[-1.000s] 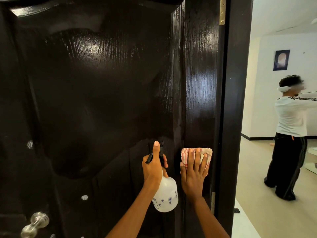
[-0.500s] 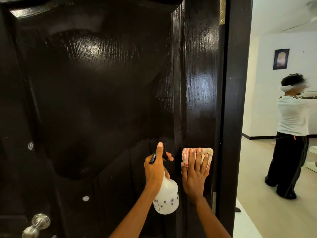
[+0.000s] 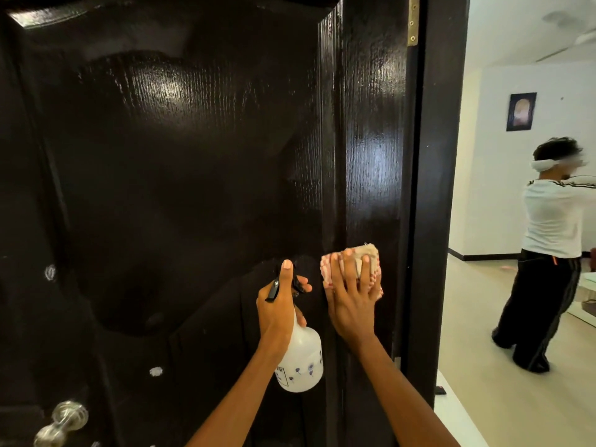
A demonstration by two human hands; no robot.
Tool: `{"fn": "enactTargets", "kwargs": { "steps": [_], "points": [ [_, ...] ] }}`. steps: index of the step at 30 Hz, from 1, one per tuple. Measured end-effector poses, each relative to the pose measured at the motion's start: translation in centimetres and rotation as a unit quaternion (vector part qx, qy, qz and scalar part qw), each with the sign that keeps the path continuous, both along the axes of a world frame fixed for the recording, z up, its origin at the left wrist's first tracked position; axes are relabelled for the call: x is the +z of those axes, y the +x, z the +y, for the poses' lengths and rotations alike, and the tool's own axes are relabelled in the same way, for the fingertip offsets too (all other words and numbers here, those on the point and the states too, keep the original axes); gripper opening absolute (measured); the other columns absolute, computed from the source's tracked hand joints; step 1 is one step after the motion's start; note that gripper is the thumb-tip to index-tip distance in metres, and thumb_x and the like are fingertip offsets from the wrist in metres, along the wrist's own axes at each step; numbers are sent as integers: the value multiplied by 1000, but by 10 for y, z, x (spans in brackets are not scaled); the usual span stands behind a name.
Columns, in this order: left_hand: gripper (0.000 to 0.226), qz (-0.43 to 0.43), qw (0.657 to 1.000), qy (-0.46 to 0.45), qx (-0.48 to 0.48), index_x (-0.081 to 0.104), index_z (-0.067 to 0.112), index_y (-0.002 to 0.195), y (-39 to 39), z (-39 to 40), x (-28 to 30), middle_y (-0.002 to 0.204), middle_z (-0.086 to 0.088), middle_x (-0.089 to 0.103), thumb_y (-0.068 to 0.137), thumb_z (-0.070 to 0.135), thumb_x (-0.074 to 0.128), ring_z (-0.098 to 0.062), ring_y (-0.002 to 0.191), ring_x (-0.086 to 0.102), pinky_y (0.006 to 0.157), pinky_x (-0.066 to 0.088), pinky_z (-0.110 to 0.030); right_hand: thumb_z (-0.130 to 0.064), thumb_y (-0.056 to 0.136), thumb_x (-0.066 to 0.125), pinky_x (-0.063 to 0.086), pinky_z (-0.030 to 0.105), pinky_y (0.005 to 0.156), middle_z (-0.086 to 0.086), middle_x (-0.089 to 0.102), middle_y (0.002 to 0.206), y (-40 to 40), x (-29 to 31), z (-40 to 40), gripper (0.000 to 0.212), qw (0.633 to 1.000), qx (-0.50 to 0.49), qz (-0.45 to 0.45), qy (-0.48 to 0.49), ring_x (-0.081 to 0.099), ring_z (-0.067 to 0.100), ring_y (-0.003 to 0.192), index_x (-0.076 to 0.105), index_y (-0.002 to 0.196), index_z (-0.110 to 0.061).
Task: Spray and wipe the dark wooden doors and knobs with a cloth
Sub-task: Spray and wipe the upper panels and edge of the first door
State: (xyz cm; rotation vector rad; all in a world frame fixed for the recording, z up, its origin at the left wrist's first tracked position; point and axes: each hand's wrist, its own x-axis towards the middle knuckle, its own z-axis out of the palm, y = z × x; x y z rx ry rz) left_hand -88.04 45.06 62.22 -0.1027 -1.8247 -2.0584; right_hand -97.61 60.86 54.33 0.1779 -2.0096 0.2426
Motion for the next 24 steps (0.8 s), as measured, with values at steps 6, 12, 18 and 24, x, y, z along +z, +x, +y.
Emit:
{"fn": "enactTargets", "kwargs": {
  "steps": [6,12,18,24],
  "points": [
    [57,28,999,26,-12,74,4,90,1,-4,17,83,-11,78,103,53,49,-19,40,54,39,45,-28,-39,106,43,12,69,118,11,14,169,-9,144,-18,62,994,-40,80,-67,7,42,154,24,161,-18],
    [56,27,999,37,-13,74,4,90,-1,-4,16,85,-14,77,102,54,51,-20,47,58,40,46,-29,-43,107,40,12,66,119,9,15,169,-10,157,-23,60,989,-37,104,-95,8,39,155,27,160,-19],
    [57,15,1000,-6,12,75,4,90,1,-13,-9,86,-9,79,104,52,48,-20,39,54,42,47,-32,-55,100,46,9,69,119,7,-4,170,6,-47,-33,81,990,8,-19,-138,0,41,155,8,163,-22],
    [56,-32,999,-18,21,75,4,91,14,-27,-49,85,-9,79,103,52,49,-19,36,52,43,48,-31,-53,103,30,17,76,112,9,-9,170,22,-155,-22,74,984,-5,-137,-115,-9,42,154,-1,163,-22]
  ]
}}
